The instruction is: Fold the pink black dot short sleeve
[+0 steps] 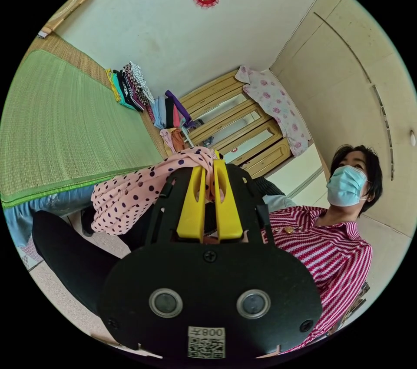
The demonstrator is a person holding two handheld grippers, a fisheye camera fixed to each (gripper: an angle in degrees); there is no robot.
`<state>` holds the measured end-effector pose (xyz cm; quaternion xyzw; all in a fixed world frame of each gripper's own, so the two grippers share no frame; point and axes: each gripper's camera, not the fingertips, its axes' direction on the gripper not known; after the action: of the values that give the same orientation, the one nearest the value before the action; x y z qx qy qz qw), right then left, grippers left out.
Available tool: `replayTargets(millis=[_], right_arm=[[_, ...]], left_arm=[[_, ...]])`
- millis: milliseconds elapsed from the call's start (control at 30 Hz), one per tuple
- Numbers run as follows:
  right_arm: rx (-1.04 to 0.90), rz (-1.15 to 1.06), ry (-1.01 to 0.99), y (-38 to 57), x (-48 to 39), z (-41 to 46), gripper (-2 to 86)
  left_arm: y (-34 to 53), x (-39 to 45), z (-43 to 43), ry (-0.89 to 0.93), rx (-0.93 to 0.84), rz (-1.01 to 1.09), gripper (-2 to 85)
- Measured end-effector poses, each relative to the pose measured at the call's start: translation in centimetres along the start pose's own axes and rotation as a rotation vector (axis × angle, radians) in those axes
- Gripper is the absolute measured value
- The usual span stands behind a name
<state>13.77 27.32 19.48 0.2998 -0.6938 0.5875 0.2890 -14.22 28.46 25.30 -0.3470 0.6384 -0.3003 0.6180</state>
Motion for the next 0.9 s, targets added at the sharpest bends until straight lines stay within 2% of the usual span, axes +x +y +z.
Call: replayTargets(millis=[333, 500, 733, 900], right_arm=[[0.067, 0.02, -0.002, -1.6, -2.9, -0.3, 1.4], [0.11, 0.035, 0.01, -4.2, -3.7, -1.4, 1.5], [0.14, 0.062, 0.046, -14.0, -2.4, -2.8, 1.5], [0.14, 0.069, 0.094, -24.2, -0.2, -3.3, 1.5]], left_arm=[[-6.5, -0.6, 6.2, 0.01, -0.064, -0.053, 3.8], [-12.7, -2.7, 11.0, 0.025, -0.107, -0.09, 3.8], [-23.5, -8.9, 16.9, 0.069, -0.133, -0.142, 3.8], [-35.0, -16.3, 21.7, 0.119, -0.134, -0.148, 3.8]])
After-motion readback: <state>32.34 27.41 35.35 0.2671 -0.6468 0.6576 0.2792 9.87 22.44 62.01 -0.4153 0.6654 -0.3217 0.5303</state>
